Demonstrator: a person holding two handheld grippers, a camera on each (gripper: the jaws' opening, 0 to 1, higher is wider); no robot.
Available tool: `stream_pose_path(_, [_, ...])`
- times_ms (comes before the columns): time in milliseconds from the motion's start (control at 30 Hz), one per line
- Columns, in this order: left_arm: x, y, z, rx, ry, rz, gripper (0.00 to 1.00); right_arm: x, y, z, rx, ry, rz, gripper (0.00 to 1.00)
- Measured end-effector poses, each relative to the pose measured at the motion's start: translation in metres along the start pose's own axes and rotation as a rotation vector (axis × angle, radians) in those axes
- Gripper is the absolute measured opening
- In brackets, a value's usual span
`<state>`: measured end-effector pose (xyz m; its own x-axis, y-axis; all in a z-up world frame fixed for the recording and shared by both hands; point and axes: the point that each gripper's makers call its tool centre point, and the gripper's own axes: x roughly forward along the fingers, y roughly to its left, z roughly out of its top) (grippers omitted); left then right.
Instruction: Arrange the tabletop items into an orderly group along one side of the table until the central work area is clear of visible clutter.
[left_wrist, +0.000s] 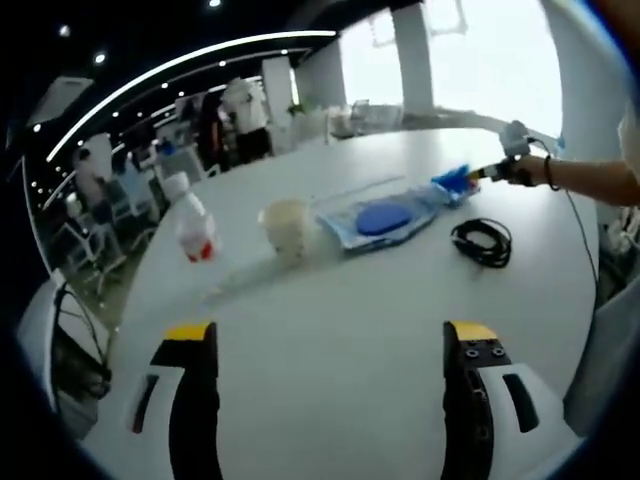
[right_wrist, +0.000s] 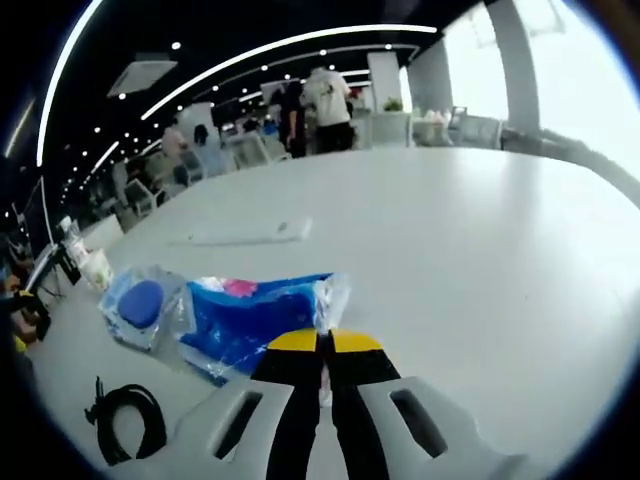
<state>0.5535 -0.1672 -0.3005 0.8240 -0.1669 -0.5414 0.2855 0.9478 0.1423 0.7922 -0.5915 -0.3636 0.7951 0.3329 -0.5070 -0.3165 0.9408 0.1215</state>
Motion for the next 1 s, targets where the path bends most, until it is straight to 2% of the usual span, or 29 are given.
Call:
stream_pose_path(100, [0.000, -0.001, 0.001, -0.003, -0.004, -0.005, 0.91, 0.004, 0.001, -0.003, -0.039, 0.015, 0.024, 0.02])
stream_pose_path(333, [-0.002, 0.000, 0.001, 0.000, -0.002, 0.008, 0.91, 0.009, -0.001, -0.006, -0.044, 0.034, 0.029, 0.03])
stream_pose_path(700, [-0.004, 0.003, 0.000, -0.042, -0.008, 0.011, 0.92, 0.010, -0.005, -0.015, 0.028, 0.070, -0.008, 0.07])
stream_pose_path(833, [-0.004, 0.006, -0.003, -0.048, 0.001, 0.016, 0.93, 0.007, -0.010, -0.017, 0.068, 0.083, -0.044, 0.12])
stream_pose_path(1000, [-0.004, 0.005, -0.002, -0.075, 0.002, 0.006, 0.93, -0.003, -0.007, -0.016, 0.079, 0.094, -0.043, 0.19])
